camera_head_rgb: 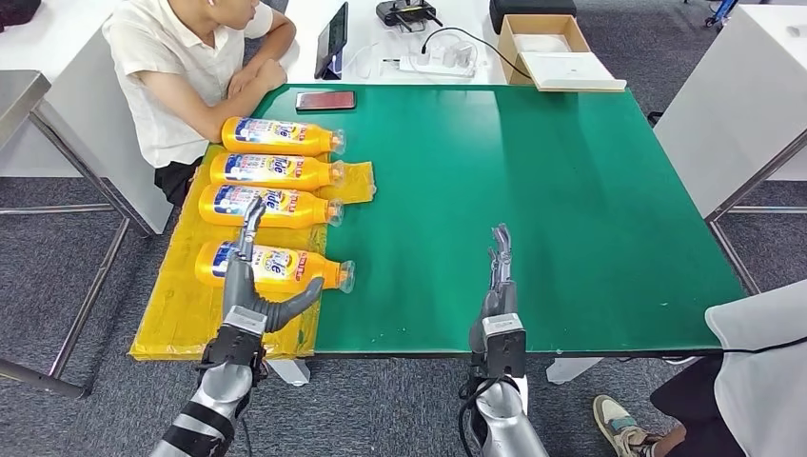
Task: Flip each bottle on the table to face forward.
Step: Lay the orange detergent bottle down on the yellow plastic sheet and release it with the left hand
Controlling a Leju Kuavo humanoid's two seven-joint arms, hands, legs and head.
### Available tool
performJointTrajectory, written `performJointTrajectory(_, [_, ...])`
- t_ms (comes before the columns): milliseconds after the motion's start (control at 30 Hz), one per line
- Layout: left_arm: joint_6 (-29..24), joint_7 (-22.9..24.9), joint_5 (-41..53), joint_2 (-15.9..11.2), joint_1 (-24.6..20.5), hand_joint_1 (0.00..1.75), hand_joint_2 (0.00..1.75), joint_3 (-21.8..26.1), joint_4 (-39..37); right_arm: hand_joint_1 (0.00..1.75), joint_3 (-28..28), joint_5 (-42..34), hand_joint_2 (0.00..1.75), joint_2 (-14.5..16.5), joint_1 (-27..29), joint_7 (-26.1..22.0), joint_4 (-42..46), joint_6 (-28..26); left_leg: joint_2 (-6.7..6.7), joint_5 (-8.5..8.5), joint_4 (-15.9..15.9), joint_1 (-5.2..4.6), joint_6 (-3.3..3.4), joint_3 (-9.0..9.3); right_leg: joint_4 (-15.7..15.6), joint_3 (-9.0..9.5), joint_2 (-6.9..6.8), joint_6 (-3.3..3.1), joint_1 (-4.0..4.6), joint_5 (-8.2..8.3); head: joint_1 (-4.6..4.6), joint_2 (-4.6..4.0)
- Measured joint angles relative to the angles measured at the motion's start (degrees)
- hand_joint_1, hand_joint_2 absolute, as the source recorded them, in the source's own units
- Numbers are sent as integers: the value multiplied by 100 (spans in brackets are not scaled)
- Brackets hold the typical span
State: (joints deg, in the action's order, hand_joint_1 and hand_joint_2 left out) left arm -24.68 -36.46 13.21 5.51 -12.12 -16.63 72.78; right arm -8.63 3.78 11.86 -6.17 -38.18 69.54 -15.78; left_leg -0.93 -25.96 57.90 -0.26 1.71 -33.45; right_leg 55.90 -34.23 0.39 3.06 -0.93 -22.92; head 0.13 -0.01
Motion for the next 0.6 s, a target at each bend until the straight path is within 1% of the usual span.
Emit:
performJointTrajectory(133, [-113,-133,-788,144,322,0,175,1,870,0,-67,-19,0,-2,82,0,117,-13,2,0,0,0,-1,1,0,-1,0,0,1,0,-1,1])
performJointTrajectory(233, [-578,-169,-1248,290,614,0,175,2,1536,0,-240,-39,0,-22,198,0,268,195,4,0,0,2,-1,2,0,-2,1,-1,3,0,-1,0])
performJointTrajectory(300, [-752,-170,-1431,377,795,0,175,3,1892,0,-364,-60,0,-34,285,0,366,271,1,0,0,2,-1,2,0,-2,0,-2,4,-1,-1,0])
performJointTrajectory(400, [-723,-164,-1683,486,986,0,175,-3,2164,0,-511,-245,0,-34,360,16,440,402,1,-1,0,3,-1,2,0,-2,1,-3,4,-2,-1,1])
performJointTrajectory(533, [-499,-51,-1975,535,1176,0,175,-18,2163,0,-613,-619,0,-28,454,257,419,715,2,-1,-1,2,-1,2,-1,-2,1,-4,2,-3,0,1])
performJointTrajectory(600, [-370,18,-2124,537,1269,0,87,-22,2117,0,-655,-636,0,-28,513,359,392,726,2,-1,-1,1,-1,2,-1,-2,1,-4,2,-3,0,1])
